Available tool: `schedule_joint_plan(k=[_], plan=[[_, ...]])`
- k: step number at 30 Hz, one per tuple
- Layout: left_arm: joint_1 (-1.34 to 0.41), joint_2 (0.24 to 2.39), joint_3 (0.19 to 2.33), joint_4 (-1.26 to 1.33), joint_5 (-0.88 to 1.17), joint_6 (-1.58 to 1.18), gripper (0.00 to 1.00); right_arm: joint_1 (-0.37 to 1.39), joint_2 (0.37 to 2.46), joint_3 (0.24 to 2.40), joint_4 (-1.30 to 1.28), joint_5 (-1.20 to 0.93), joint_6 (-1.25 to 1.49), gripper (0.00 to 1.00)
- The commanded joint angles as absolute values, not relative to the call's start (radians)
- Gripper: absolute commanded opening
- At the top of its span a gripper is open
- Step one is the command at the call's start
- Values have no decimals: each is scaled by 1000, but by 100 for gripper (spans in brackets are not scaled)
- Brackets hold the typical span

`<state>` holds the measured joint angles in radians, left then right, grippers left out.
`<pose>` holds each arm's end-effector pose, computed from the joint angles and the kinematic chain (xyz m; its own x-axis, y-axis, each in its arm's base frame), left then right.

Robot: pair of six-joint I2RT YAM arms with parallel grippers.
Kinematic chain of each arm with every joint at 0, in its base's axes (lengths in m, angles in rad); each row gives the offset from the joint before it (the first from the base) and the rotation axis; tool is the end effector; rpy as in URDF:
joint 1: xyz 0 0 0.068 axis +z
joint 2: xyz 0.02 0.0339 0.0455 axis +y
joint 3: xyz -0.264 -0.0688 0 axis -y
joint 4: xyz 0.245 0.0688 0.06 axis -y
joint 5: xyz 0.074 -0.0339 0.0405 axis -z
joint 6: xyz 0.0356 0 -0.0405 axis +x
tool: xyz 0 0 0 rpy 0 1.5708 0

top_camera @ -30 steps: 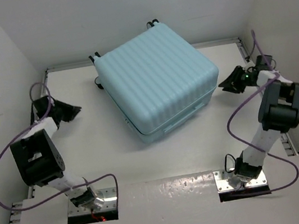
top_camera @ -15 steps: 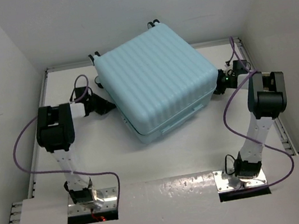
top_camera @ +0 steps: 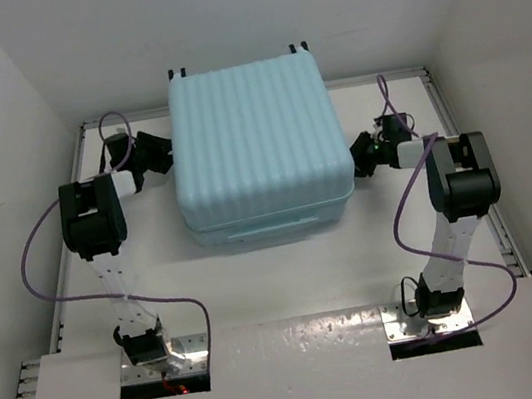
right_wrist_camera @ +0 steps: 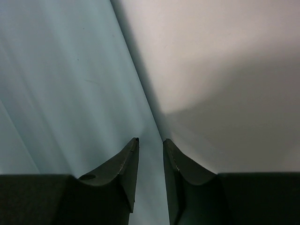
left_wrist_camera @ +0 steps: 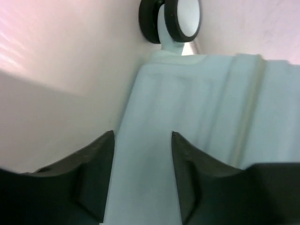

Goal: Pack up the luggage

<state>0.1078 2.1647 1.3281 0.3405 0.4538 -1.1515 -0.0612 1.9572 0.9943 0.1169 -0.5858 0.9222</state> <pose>0.4686 0.0350 0.1402 -0.4544 -0.8749 -0.1674 -0.3156 0.3339 -0.8882 0.3779 -0.0034 0.1136 -0.7023 0.7083 -0.0706 0.4053 0.4795 0.7784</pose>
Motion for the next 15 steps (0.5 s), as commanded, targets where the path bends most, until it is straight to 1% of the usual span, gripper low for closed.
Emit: schedule_joint_plan(k=[1, 3, 5, 6, 8, 9, 10, 11, 12, 13, 14, 15], plan=[[150, 2089, 1338, 443, 523, -1155, 56, 63, 1914, 1057, 151, -779, 1002, 30], [199, 2034, 1307, 410, 549, -1125, 58, 25, 1888, 1071, 120, -766, 937, 30], [233, 1988, 1234, 388, 558, -1105, 59, 5, 1818, 1062, 48, -746, 852, 31], [250, 1933, 1204, 379, 575, -1074, 60, -83, 1769, 1042, 34, -746, 823, 31], [301, 1878, 1145, 329, 607, -1026, 60, -130, 1715, 1014, -70, -747, 706, 31], [328, 1829, 1135, 237, 642, -946, 62, -199, 1635, 1008, -172, -755, 611, 31], [340, 1804, 1135, 180, 655, -893, 62, -221, 1612, 1002, -173, -755, 504, 31], [350, 1774, 1118, 129, 655, -841, 64, -242, 1588, 997, -252, -799, 453, 31], [360, 1741, 1105, 53, 655, -791, 65, -288, 1525, 991, -279, -813, 293, 32], [376, 1708, 1088, 25, 655, -703, 67, -299, 1505, 985, -302, -848, 241, 34], [376, 1639, 1048, 2, 655, -669, 74, -310, 1462, 950, -360, -874, 192, 36], [385, 1606, 1034, -46, 655, -634, 78, -307, 1419, 936, -373, -885, 60, 38]])
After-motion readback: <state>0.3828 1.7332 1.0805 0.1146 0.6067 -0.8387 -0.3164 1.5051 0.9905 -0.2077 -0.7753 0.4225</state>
